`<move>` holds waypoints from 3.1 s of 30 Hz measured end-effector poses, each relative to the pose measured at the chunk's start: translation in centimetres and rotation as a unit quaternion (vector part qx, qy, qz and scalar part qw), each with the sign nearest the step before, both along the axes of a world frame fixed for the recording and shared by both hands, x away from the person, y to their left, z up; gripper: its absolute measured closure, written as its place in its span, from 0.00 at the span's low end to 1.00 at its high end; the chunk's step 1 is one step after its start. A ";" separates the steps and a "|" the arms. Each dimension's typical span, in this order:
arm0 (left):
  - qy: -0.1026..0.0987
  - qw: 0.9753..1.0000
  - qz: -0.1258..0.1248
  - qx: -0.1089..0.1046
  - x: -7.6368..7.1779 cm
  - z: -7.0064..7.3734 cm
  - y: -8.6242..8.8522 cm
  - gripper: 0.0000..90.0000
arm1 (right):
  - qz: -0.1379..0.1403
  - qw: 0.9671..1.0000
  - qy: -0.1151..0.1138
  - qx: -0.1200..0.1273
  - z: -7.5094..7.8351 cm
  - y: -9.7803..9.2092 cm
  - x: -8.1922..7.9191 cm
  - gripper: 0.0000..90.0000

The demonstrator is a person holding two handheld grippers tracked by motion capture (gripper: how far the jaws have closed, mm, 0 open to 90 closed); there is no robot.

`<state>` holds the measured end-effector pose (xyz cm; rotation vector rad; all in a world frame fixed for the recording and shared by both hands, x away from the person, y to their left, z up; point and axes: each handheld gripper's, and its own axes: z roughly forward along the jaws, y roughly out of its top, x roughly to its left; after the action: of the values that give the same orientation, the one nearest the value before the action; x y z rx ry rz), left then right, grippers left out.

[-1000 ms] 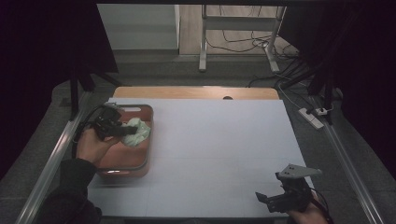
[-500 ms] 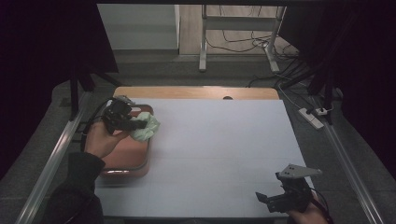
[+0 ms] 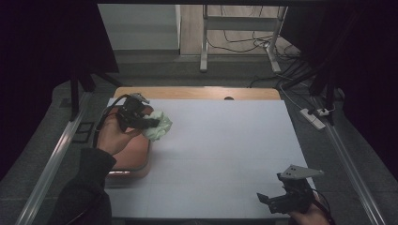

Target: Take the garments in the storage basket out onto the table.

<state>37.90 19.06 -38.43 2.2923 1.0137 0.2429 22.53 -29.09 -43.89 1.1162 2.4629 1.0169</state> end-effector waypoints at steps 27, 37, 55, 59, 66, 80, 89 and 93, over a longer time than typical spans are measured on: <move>-0.011 0.997 -0.075 0.007 1.9 -1.3 -7.4 0.76 | 0.000 1.000 0.001 0.005 0.0 -0.1 0.0 0.00; -0.017 0.995 -0.099 0.014 2.6 -2.5 -10.6 0.76 | 0.002 1.000 0.000 0.004 0.0 -0.1 0.0 0.00; -0.011 0.992 -0.126 0.026 3.0 -6.3 -15.1 0.74 | 0.006 1.000 -0.002 -0.002 0.0 0.0 0.0 0.00; -0.009 0.991 -0.129 0.026 3.1 -7.1 -15.6 0.74 | 0.007 1.000 -0.003 -0.004 0.0 0.0 0.0 0.00; -0.001 0.991 -0.134 0.028 3.2 -8.4 -16.6 0.72 | 0.008 1.000 -0.003 -0.005 0.0 0.1 0.0 0.00; -0.001 0.991 -0.125 0.052 3.5 -11.6 -17.0 0.61 | 0.009 1.000 -0.001 -0.008 -0.1 0.1 -0.1 0.00; 0.015 0.994 -0.098 0.040 3.9 -12.0 -16.7 0.47 | 0.011 1.000 0.000 -0.011 -0.1 0.2 0.0 0.00; 0.016 0.995 -0.092 0.033 3.9 -11.8 -16.6 0.41 | 0.011 1.000 0.000 -0.011 -0.1 0.2 0.0 0.00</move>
<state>41.81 2.44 -50.24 2.4382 0.8149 0.1664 22.49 -28.91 -43.98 1.0858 2.4859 0.9928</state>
